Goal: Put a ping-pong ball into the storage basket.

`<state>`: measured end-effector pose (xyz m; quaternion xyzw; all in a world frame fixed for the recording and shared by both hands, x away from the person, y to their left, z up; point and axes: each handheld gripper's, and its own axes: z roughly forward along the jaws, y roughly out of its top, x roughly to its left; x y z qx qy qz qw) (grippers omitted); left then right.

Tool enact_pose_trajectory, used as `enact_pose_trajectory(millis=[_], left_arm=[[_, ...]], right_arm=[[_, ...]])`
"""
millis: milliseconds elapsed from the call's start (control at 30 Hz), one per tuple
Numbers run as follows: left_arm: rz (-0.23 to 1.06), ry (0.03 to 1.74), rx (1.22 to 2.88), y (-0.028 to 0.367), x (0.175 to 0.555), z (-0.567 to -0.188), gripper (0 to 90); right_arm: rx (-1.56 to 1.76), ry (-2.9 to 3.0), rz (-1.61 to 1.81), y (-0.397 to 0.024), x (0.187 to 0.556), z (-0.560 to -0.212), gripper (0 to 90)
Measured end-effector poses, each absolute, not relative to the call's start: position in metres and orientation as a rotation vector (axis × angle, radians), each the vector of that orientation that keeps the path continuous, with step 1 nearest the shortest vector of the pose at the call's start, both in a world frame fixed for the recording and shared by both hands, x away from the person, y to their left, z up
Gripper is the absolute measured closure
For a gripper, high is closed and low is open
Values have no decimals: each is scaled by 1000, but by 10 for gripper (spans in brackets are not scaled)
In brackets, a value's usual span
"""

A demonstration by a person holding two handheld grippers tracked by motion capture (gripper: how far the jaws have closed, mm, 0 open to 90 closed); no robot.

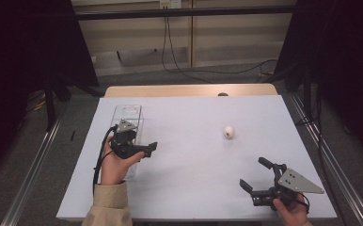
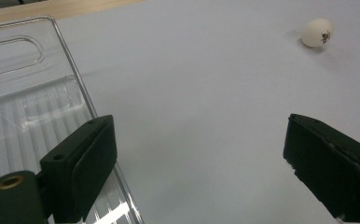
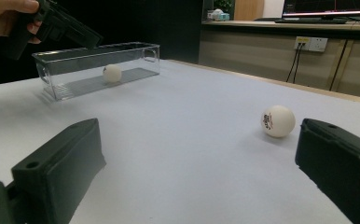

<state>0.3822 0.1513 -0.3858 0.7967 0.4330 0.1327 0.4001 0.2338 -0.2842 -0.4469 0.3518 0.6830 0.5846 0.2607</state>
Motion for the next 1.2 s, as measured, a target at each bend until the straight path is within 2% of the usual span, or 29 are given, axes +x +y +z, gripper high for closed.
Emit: enact_pose_trajectory(millis=[1200], left_arm=[[310,1019,2028,130,381,-386,93]], right_arm=[[959,1847,1580,-285,233,-447,2]])
